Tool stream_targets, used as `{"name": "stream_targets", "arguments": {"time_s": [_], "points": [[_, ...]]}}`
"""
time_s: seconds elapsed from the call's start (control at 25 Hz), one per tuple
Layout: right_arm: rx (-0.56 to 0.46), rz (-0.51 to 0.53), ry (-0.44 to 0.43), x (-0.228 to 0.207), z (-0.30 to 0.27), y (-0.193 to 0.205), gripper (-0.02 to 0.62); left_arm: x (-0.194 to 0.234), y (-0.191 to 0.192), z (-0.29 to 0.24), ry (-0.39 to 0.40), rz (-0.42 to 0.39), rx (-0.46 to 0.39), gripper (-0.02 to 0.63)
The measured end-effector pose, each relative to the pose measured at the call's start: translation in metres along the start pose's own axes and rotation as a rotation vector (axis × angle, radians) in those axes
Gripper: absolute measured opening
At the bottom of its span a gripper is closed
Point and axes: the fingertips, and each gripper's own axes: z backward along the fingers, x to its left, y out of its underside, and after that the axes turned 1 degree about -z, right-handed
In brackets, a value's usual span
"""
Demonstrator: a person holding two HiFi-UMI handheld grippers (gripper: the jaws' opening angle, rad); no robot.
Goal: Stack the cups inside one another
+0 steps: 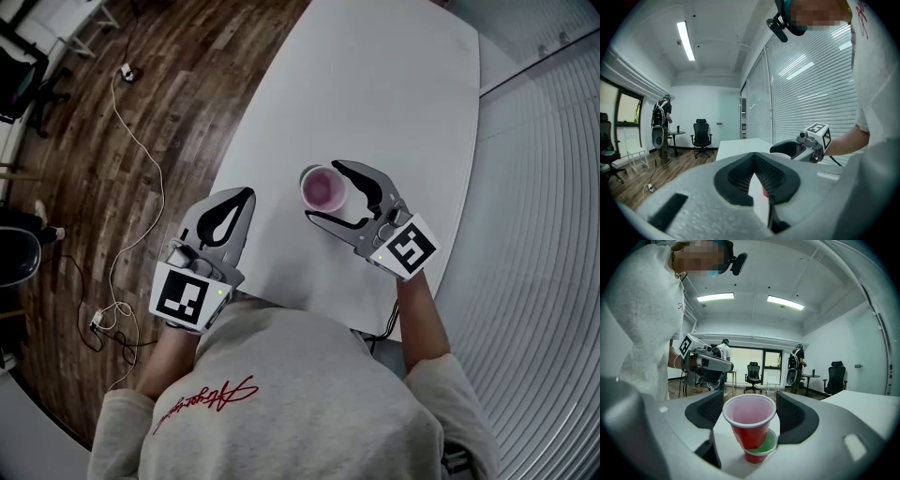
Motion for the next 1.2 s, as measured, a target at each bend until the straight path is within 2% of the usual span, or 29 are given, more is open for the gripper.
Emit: {"name": "stream_targets", "arguments": {"time_s": [1.2], "points": [[0.034,-0.011,0.025,-0.008,-0.016,0.022,0.353,0.018,0.010,0.014,-0.059,0.027,0.020,-0.006]]}}
